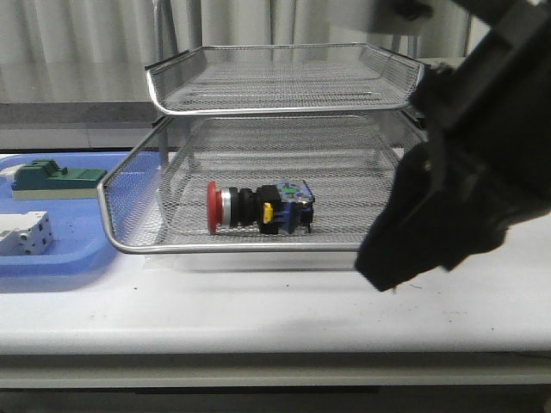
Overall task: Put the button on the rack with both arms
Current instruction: 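Push the middle tray back into the rack with the right gripper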
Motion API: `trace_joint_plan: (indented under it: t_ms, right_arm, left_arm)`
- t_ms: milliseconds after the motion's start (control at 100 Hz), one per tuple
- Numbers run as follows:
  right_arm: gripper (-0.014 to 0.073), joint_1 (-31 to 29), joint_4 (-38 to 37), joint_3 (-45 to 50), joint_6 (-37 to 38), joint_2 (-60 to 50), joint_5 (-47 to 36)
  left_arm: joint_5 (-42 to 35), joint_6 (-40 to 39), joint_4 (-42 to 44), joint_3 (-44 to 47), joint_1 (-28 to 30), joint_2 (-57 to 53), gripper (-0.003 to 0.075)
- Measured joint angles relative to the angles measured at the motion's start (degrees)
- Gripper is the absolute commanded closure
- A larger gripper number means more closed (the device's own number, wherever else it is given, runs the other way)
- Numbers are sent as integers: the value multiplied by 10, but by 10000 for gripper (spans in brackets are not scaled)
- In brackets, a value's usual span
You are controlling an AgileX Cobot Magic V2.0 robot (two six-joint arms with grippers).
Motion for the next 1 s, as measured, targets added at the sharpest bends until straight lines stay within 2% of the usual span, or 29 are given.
trace_joint_plan:
  t_ms: [230,420,760,1000]
  right_arm:
    - [660,61,3,-1,-75,67,-91]
    - [660,77,-9,-1,-85,110,-156]
    - [660,65,-58,-41,-89,152,-191]
    - [660,11,-76,-122,-89,194,-186]
  left_arm:
    - [0,0,0,0,0,0,741]
    - [0,0,0,0,0,0,741]
    - [0,0,0,0,0,0,741]
    - [0,0,0,0,0,0,741]
